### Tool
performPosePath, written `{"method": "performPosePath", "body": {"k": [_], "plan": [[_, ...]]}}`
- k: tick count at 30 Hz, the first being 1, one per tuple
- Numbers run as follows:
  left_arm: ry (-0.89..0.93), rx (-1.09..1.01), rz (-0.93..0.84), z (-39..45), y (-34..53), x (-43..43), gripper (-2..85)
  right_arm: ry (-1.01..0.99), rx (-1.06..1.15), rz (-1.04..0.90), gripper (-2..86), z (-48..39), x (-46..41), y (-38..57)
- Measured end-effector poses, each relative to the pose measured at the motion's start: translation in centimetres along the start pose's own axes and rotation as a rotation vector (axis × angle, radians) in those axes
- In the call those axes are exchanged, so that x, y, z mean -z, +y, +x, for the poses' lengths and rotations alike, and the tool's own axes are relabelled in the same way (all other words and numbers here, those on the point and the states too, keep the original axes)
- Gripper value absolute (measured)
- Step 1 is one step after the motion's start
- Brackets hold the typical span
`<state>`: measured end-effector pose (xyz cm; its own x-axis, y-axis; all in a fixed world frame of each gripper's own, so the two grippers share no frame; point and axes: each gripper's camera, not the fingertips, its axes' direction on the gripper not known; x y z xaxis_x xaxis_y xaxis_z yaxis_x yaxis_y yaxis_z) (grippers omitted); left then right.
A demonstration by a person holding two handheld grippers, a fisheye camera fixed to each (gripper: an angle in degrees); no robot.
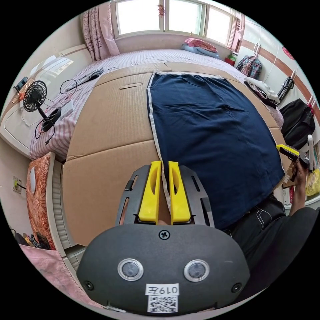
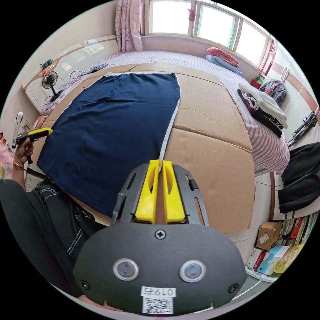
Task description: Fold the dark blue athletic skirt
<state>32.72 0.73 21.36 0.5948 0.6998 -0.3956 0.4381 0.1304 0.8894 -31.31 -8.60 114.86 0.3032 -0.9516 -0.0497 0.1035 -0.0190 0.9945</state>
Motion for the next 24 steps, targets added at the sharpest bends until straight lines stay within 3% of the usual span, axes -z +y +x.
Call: {"method": "performPosePath", "body": {"k": [10,15,18,20,24], "plan": [[-0.045,-0.08,0.034,2.8,1.4,1.0,4.2,-0.094,0.009,0.035,1.3,-1.7,2.0,0.5],[-0.079,-0.104,0.081,3.5,2.4,3.4,5.8,-0.089,0.23,0.254,0.6,-6.1,8.0,2.2],[-0.057,-0.258,0.213,6.5,4.4,6.1,4.8,-0.24,0.461,0.372,0.4,-11.6,11.2,3.4],[0.073,-0.495,0.296,11.1,6.4,7.9,4.3,-0.418,0.663,0.361,0.6,-17.1,11.9,4.1],[0.289,-0.778,0.29,17.6,9.0,8.5,5.3,-0.416,0.899,0.288,3.0,-24.5,11.2,5.8]]}}
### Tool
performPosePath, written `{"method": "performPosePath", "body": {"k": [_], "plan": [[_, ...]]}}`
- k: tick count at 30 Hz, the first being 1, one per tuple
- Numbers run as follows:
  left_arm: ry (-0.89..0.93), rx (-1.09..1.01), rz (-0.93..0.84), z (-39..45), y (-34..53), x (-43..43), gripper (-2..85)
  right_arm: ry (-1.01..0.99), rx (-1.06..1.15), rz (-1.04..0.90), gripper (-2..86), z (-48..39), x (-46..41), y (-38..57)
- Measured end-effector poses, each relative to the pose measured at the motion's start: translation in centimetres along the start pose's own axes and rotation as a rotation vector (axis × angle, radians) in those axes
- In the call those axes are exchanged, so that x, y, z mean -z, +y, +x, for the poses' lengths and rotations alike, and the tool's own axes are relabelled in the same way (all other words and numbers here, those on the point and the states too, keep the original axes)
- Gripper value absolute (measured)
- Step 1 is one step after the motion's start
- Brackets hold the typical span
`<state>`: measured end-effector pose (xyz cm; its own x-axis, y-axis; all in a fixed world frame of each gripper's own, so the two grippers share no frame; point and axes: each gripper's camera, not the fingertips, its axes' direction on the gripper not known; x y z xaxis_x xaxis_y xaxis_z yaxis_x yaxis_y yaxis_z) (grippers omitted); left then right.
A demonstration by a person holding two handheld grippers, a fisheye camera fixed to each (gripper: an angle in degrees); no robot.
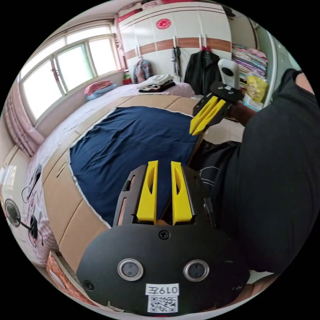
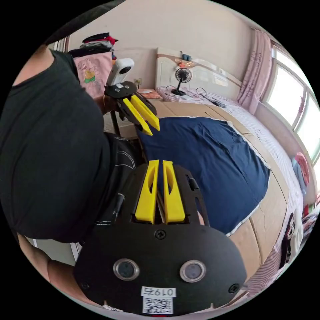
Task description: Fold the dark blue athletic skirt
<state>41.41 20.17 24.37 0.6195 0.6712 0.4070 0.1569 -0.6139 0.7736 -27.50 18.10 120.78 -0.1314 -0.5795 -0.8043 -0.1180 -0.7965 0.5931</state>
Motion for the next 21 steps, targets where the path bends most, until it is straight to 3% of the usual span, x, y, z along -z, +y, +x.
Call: {"method": "performPosePath", "body": {"k": [4,11,21], "plan": [[0.03,-0.075,-0.041,3.3,-0.9,-2.1,6.6,-0.008,0.073,-0.083,6.4,-2.6,-2.8,-2.1],[0.025,-0.141,-0.082,5.7,-1.7,-4.0,6.5,0.082,0.167,-0.184,3.7,-5.2,-6.0,-4.7],[0.043,-0.108,-0.084,6.4,-2.0,-4.7,3.7,-0.069,0.006,-0.119,-0.8,-3.8,-5.4,-6.1]]}}
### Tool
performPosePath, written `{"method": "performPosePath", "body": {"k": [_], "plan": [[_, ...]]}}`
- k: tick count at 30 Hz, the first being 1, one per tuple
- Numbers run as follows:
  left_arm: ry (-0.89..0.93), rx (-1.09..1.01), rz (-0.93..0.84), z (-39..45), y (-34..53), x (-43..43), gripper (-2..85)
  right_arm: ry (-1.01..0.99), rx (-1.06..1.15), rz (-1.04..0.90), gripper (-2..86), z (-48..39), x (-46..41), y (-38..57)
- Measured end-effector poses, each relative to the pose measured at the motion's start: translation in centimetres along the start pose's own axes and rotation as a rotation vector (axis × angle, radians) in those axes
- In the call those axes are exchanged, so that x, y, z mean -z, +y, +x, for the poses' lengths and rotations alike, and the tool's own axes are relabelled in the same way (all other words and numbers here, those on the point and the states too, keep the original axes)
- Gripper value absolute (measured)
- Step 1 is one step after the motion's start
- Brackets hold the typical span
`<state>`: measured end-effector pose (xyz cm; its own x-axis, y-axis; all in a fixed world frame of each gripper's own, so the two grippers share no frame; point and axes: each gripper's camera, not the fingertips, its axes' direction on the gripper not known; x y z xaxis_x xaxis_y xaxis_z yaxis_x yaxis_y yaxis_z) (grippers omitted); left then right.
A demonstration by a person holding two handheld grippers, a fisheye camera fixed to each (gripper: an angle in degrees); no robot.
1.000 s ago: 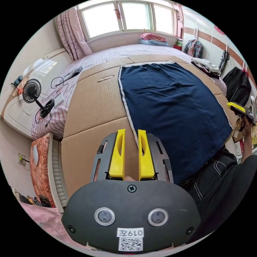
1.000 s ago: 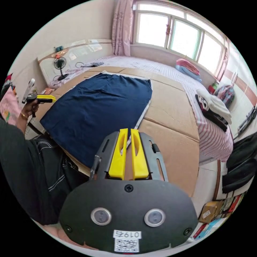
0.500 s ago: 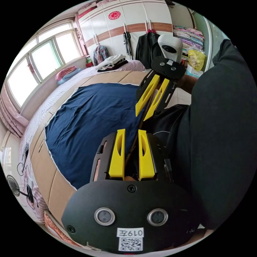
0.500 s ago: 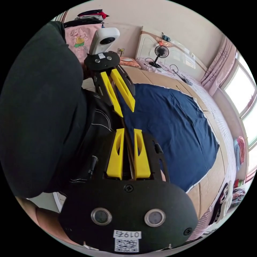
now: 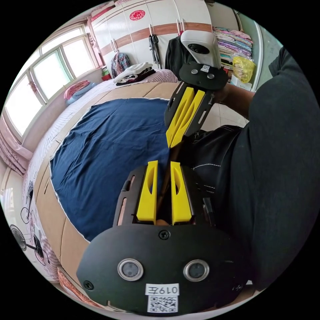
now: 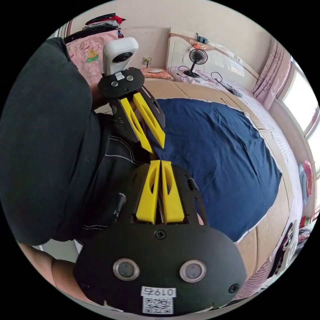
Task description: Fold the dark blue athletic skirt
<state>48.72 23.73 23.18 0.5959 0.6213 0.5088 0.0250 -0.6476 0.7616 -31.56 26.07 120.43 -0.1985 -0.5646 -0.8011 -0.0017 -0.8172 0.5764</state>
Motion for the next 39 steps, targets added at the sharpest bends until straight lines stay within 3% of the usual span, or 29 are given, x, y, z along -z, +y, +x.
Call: {"method": "performPosePath", "body": {"k": [6,13,20,26,39], "plan": [[0.004,0.077,0.029,-0.5,0.5,0.5,1.6,-0.024,-0.069,0.05,-0.2,0.0,0.6,-0.7],[0.001,0.11,0.076,0.1,0.8,1.4,1.3,0.124,0.016,-0.002,7.1,-3.8,-1.2,-3.3],[-0.023,0.097,0.118,1.2,1.4,2.2,1.8,0.245,0.025,-0.005,-0.1,-5.6,-1.3,-5.1],[-0.138,0.086,0.069,2.7,1.4,1.7,1.5,0.2,0.028,0.007,-0.9,-6.7,-0.8,-6.0],[-0.07,-0.007,-0.047,4.7,1.5,0.1,0.8,0.217,0.09,-0.095,-1.0,-9.5,-3.6,-8.0]]}}
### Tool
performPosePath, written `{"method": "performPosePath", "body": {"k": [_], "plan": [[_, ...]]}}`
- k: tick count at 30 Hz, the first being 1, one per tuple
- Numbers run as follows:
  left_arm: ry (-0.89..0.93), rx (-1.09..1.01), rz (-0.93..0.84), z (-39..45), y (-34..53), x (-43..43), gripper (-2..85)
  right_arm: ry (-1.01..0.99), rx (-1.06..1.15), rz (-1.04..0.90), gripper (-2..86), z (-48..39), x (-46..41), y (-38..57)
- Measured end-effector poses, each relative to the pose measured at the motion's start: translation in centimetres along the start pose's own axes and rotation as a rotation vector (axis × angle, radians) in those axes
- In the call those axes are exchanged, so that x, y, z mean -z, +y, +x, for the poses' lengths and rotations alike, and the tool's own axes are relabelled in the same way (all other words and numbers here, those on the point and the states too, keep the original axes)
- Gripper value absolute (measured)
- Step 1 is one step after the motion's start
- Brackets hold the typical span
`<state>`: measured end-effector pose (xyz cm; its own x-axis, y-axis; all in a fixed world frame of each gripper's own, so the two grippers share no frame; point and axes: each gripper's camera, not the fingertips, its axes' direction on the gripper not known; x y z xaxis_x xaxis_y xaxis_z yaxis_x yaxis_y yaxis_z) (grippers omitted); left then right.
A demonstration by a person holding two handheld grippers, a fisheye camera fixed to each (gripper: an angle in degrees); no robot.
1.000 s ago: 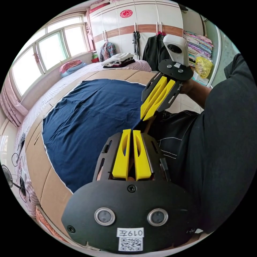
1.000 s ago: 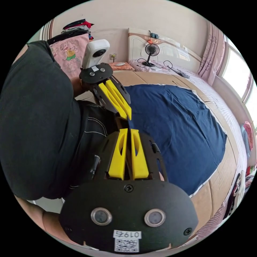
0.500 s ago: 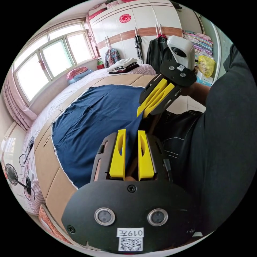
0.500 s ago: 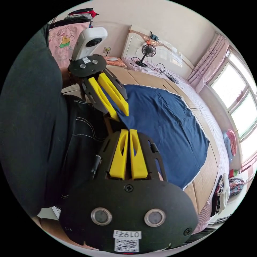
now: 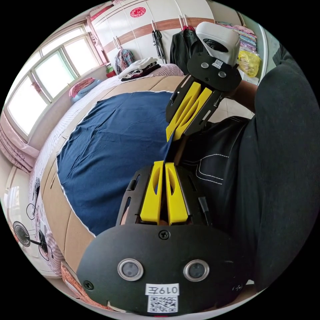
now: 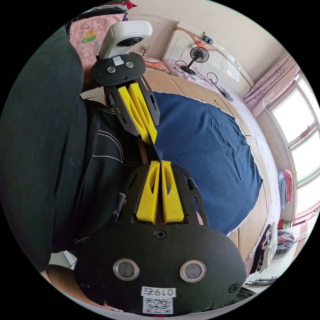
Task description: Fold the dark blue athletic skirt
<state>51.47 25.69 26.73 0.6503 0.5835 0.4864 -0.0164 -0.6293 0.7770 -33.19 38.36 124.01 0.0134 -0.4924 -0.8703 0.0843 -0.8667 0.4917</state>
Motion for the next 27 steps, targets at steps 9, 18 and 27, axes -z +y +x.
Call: {"method": "performPosePath", "body": {"k": [9,18,27], "plan": [[-0.047,0.035,-0.014,1.0,0.7,0.5,1.1,0.045,0.012,-0.013,-0.9,-1.6,-0.2,-1.4],[-0.209,0.101,-0.038,2.1,2.9,1.7,1.2,0.058,-0.005,0.005,-0.9,-2.5,-0.5,-2.6],[-0.155,0.09,-0.055,2.1,3.6,2.1,1.0,0.015,0.073,0.068,-0.4,-4.4,-1.7,-6.1]]}}
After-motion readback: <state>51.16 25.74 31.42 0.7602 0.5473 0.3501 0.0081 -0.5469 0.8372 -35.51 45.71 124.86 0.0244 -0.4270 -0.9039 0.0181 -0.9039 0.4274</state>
